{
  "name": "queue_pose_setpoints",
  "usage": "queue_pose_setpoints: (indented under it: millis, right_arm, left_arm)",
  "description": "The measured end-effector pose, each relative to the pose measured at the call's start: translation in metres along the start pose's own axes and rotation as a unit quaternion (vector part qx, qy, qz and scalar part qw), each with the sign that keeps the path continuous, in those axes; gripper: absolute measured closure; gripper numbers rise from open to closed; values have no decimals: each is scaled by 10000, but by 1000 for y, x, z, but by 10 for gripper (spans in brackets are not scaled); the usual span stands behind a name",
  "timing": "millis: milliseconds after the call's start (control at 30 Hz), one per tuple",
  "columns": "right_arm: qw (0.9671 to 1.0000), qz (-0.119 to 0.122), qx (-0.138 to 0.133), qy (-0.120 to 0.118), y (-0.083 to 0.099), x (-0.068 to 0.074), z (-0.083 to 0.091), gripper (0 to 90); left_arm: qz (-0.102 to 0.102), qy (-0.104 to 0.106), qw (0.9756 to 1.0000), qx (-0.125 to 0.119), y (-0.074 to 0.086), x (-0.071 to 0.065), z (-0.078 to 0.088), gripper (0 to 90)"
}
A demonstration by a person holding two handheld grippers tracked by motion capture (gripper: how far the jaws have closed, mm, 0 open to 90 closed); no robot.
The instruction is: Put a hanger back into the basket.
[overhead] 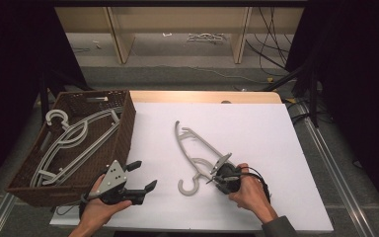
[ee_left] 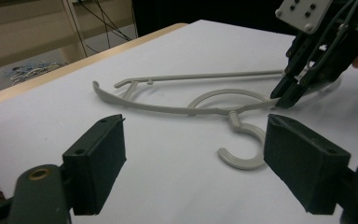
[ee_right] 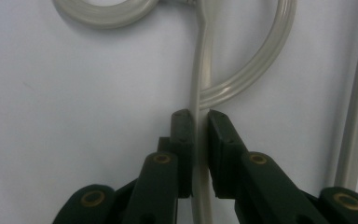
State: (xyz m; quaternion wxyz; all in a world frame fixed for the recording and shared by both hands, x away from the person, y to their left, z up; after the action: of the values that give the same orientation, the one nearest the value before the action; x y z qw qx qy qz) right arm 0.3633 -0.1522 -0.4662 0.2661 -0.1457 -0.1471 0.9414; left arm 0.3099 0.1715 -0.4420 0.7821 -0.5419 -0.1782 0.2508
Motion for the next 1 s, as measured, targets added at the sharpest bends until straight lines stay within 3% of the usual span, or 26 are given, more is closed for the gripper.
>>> queue_pose_setpoints:
  millis: [100, 233, 300, 400, 467, 567, 600, 667, 733, 767, 800, 833, 867, 933, 967, 1000]
  right_arm:
    - [9998, 190, -61, -37, -1, 3, 6, 819]
    - [9992, 381, -117, -68, -2, 6, 12, 818]
    - [9989, 445, -142, -72, -2, 7, 15, 818]
    - [9984, 528, -167, -74, -3, 8, 21, 818]
    - [9981, 580, -170, -90, -3, 9, 24, 818]
    - [9975, 661, -215, -122, -2, 9, 29, 818]
    - [9972, 695, -225, -131, -2, 9, 30, 819]
    - [9969, 741, -229, -130, -2, 10, 32, 819]
    - [9966, 776, -239, -136, -2, 12, 35, 818]
    - [9961, 830, -250, -137, -3, 12, 37, 818]
    - [9959, 853, -278, -151, -3, 12, 38, 818]
    - [9955, 884, -291, -163, -4, 13, 40, 819]
    - [9955, 880, -298, -159, -4, 14, 41, 819]
    - [9953, 895, -311, -177, -5, 14, 42, 819]
    - [9952, 905, -311, -183, -4, 14, 42, 819]
    - [9949, 930, -326, -215, -4, 13, 43, 819]
  left_arm:
    - [-157, -4, 9998, 104, -2, 0, -7, 212]
    - [-673, -9, 9966, 471, -9, 6, -27, 249]
    - [-718, 28, 9958, 573, -13, 7, -40, 252]
    - [-959, 154, 9908, 945, -19, 6, -61, 262]
    - [-1000, 268, 9881, 1139, -20, 6, -71, 276]
    - [-1303, 492, 9785, 1518, -19, 5, -83, 296]
    - [-1454, 436, 9752, 1609, -19, 5, -87, 306]
    - [-1541, 482, 9718, 1721, -17, 6, -92, 322]
    - [-1645, 454, 9699, 1735, -15, 7, -98, 341]
    - [-1757, 451, 9663, 1828, -16, 8, -99, 347]
    - [-1778, 497, 9664, 1788, -15, 7, -103, 358]
    - [-1787, 571, 9643, 1871, -15, 8, -104, 360]
    - [-1779, 616, 9650, 1824, -14, 8, -107, 360]
    - [-1875, 723, 9608, 1911, -13, 7, -110, 381]
    - [-1975, 744, 9572, 1982, -13, 6, -114, 378]
    - [-1990, 771, 9561, 2009, -13, 6, -116, 375]
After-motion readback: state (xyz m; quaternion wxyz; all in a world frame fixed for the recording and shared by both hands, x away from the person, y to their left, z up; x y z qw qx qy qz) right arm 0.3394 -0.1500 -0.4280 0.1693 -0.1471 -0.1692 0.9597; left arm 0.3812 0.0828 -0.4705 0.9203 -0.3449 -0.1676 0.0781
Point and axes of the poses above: each handheld gripper's, and its own axes: z roughly backward along the jaws, y roughly out of its underside, x roughly to its left, the point moved 1 cm from there along -z, roughly forward along the jaws, and after that the axes turned 6 degrees about y, right-handed, at the moved point
